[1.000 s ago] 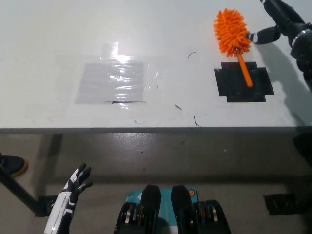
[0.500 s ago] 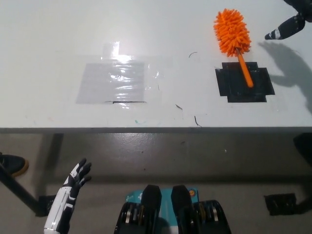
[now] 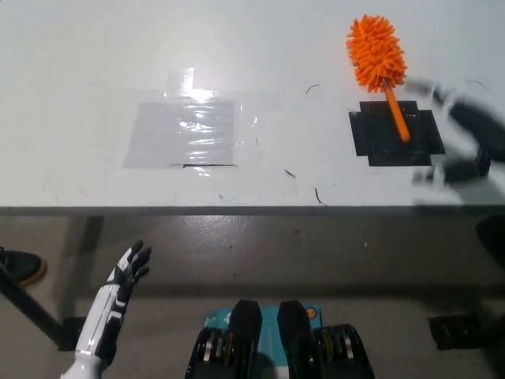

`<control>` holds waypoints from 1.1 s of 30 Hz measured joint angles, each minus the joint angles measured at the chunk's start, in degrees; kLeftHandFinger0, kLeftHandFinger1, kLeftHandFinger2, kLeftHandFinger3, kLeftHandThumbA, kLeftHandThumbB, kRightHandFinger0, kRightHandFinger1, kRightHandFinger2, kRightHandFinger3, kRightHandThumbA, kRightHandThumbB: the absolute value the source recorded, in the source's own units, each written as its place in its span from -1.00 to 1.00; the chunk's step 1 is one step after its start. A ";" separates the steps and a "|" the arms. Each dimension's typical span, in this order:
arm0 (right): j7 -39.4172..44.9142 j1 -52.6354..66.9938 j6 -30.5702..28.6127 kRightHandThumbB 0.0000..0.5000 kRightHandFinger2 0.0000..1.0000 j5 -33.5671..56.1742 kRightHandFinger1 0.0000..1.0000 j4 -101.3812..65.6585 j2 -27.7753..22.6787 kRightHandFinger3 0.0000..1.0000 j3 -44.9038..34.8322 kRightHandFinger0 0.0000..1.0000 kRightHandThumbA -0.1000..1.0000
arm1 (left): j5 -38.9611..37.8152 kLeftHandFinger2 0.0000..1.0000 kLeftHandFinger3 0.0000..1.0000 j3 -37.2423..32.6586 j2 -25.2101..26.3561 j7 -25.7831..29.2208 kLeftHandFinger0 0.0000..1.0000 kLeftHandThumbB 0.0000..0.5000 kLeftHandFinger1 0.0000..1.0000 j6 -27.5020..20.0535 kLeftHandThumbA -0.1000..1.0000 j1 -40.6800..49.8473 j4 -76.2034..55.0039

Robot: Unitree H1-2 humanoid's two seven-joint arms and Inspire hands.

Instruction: The robot uses it right hand to pick up an extended orange duster kept in the middle of the desk and presses its handle against the desk to collapse it

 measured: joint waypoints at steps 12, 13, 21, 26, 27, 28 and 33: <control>-5.00 25.90 -8.45 0.15 1.00 1.11 1.00 -19.33 17.46 1.00 -6.57 1.00 1.00 | -0.09 1.00 1.00 -0.12 0.01 -0.72 1.00 -0.30 1.00 0.58 1.00 -7.66 1.09; -5.55 26.63 -9.41 0.11 1.00 1.27 1.00 -19.36 18.99 1.00 -6.96 1.00 1.00 | -0.09 1.00 1.00 -0.12 0.02 -0.73 1.00 -0.32 1.00 0.60 1.00 -8.02 1.15; -8.62 26.62 -17.31 -0.30 1.00 8.07 1.00 -11.90 29.20 1.00 -12.27 1.00 1.00 | -0.17 1.00 1.00 -0.58 0.35 -2.02 1.00 -0.23 1.00 0.65 1.00 -8.94 1.29; -8.83 25.05 -20.04 -0.41 1.00 12.33 1.00 -1.74 29.91 1.00 -14.90 1.00 1.00 | -0.21 1.00 1.00 -0.86 0.57 -2.80 1.00 -0.17 1.00 0.65 1.00 -8.71 1.30; -8.81 25.01 -20.30 -0.43 1.00 13.01 1.00 -0.53 29.76 1.00 -15.34 1.00 1.00 | -0.21 1.00 1.00 -0.88 0.60 -2.87 1.00 -0.17 1.00 0.65 1.00 -8.53 1.30; -8.77 25.02 -20.50 -0.40 1.00 13.63 1.00 0.44 29.59 1.00 -15.55 1.00 1.00 | -0.21 1.00 1.00 -0.90 0.60 -2.90 1.00 -0.18 1.00 0.65 1.00 -8.31 1.29; -8.50 24.87 -21.21 -0.35 1.00 15.79 1.00 2.66 29.04 1.00 -15.97 1.00 1.00 | -0.25 1.00 1.00 -1.02 0.60 -3.17 1.00 -0.17 1.00 0.62 1.00 -7.51 1.30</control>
